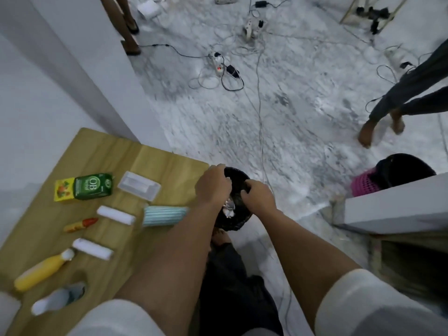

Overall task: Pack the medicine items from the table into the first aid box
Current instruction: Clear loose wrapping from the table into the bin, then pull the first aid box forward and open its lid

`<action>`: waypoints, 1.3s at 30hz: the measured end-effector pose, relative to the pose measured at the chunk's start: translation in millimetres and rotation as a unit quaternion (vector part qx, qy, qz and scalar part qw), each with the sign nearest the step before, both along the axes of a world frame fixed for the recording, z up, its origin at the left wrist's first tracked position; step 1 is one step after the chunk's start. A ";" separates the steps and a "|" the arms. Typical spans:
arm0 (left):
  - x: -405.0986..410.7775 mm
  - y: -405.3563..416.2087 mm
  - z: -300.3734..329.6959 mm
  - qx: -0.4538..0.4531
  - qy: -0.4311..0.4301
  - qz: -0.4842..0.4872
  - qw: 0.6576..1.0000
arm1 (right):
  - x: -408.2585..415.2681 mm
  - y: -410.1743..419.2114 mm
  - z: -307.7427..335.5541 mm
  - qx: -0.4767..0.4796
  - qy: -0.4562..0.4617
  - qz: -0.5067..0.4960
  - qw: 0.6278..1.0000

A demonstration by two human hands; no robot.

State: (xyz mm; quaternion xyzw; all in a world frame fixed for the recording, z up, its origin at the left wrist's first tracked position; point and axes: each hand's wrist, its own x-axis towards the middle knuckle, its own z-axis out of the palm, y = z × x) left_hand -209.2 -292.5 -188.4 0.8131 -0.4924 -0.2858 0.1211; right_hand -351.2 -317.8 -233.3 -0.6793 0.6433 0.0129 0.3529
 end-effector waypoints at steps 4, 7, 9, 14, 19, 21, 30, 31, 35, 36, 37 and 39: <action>41.9 34.7 52.4 -0.028 -0.047 0.013 0.998 | 32.2 10.9 51.1 -0.046 -0.023 0.095 0.994; 82.2 78.9 95.4 -0.057 -0.088 0.040 0.994 | 75.4 27.3 95.3 -0.100 -0.034 0.174 0.979; 112.1 115.2 122.6 -0.084 -0.119 0.067 0.987 | 113.7 42.3 121.2 -0.136 -0.045 0.226 0.964; 189.2 227.5 172.9 -0.056 -0.257 0.124 0.957 | 223.5 102.7 177.8 -0.178 -0.090 0.355 0.913; 250.0 354.8 192.9 -0.006 -0.289 0.259 0.922 | 319.8 187.6 211.0 -0.184 -0.093 0.486 0.850; 263.7 403.7 196.3 0.002 -0.286 0.320 0.903 | 349.3 222.6 213.7 -0.177 -0.099 0.531 0.823; 281.9 527.2 127.6 0.008 -0.200 0.513 0.835 | 426.7 343.2 164.9 -0.090 -0.103 0.616 0.776; 283.7 530.3 113.6 0.003 -0.194 0.520 0.832 | 431.5 348.5 153.2 -0.087 -0.099 0.616 0.776; 288.6 531.2 56.6 -0.032 -0.180 0.543 0.819 | 444.4 356.9 109.2 -0.085 -0.097 0.607 0.784; 288.2 529.3 43.5 -0.057 -0.175 0.554 0.812 | 445.8 357.3 101.7 -0.091 -0.110 0.603 0.785; 288.2 527.2 30.8 -0.087 -0.172 0.567 0.801 | 446.9 357.2 96.1 -0.099 -0.127 0.597 0.786; 288.7 523.7 11.2 -0.136 -0.193 0.588 0.774 | 447.5 355.8 90.8 -0.115 -0.153 0.593 0.782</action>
